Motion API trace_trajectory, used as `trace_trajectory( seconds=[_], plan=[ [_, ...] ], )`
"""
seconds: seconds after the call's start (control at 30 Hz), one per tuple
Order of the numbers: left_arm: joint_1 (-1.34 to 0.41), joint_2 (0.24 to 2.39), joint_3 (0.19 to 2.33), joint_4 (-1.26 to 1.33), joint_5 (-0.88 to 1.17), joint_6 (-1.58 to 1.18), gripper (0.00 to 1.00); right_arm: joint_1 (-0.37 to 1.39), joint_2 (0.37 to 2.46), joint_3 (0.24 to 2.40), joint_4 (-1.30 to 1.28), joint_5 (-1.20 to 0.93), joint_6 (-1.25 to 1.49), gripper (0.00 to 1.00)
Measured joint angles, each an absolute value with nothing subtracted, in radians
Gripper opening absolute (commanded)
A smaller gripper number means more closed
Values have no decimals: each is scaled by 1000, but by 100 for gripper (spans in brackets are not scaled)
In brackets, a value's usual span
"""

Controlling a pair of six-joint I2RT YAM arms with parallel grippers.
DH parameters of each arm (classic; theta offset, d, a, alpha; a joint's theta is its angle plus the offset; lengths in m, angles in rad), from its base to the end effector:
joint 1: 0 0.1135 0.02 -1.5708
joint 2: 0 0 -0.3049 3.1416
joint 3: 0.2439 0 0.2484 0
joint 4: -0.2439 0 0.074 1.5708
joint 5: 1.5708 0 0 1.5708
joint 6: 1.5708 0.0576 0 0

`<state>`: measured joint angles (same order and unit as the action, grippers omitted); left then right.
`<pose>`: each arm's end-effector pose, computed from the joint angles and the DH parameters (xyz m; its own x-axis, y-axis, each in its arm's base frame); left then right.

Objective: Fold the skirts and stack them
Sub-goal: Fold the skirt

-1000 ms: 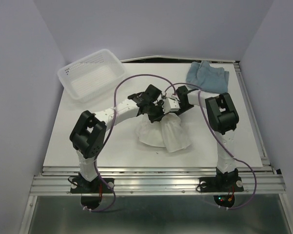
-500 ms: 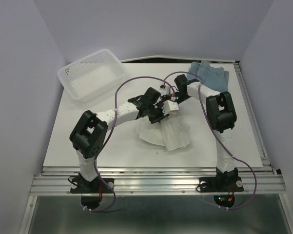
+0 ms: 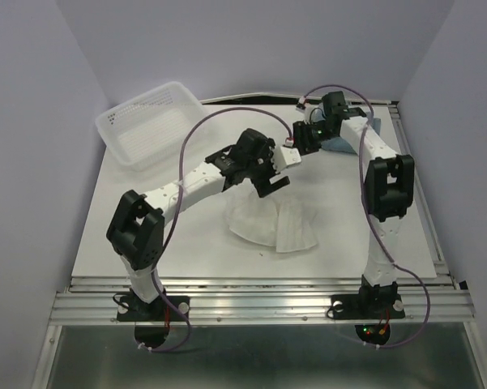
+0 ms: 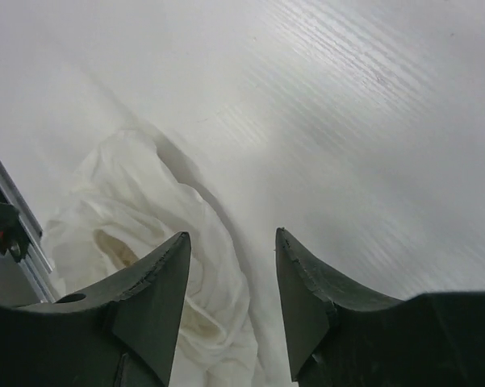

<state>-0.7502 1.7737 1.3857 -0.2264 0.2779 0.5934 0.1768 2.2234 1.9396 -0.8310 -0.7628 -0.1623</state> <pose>0.3060 -0.3068 0.3019 0.1087 0.6337 -0.7659 0.9153 0.2367 0.3258 0.4894 0.1279 0.2420 -0.8033 -0.2622 -0.5348 -0.5639 0.6240 0.5410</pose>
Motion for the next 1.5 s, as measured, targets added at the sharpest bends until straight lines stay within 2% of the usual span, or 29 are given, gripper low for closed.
trace_trajectory(
  seconds=[0.17,0.27,0.3,0.33,0.37,0.4,0.43,0.5,0.53,0.63,0.77,1.0,1.13,1.27,1.4,1.5],
  plan=[
    [-728,1694,1548,-247,257,532,98,164,2045,1897,-818,-772,-91,50],
    [-690,1639,1588,-263,300,471,99,164,1874,1777,-769,-831,-13,47],
    [-665,1614,1581,-273,335,440,92,164,1795,1701,-724,-881,38,45],
    [-644,1589,1567,-278,365,416,79,164,1732,1627,-684,-910,71,44],
    [-620,1555,1522,-263,422,368,63,164,1668,1543,-627,-956,131,42],
    [-601,1530,1485,-254,459,347,42,164,1597,1443,-558,-994,184,41],
    [-571,1486,1399,-221,553,255,41,166,1531,1320,-441,-1042,277,40],
    [-543,1430,1254,-172,649,137,46,174,1441,1156,-338,-1082,376,38],
    [-540,1415,1163,-102,721,25,56,183,1404,1052,-252,-1105,448,36],
    [-544,1436,1022,23,832,-167,54,221,1395,898,-118,-1135,553,35],
    [-550,1544,895,210,933,-399,54,269,1465,801,-10,-1140,623,33],
    [-509,1845,976,428,985,-585,47,280,1729,854,63,-1108,575,32],
    [-456,2010,1036,492,988,-631,46,273,1885,987,0,-1065,442,31],
    [-428,2073,1047,519,995,-659,46,261,2024,1148,-114,-1013,305,30],
    [-430,2072,1077,509,985,-646,55,259,2047,1221,-228,-957,218,32],
    [-433,2054,1137,403,954,-572,78,259,2043,1263,-285,-937,199,38]
  ],
)
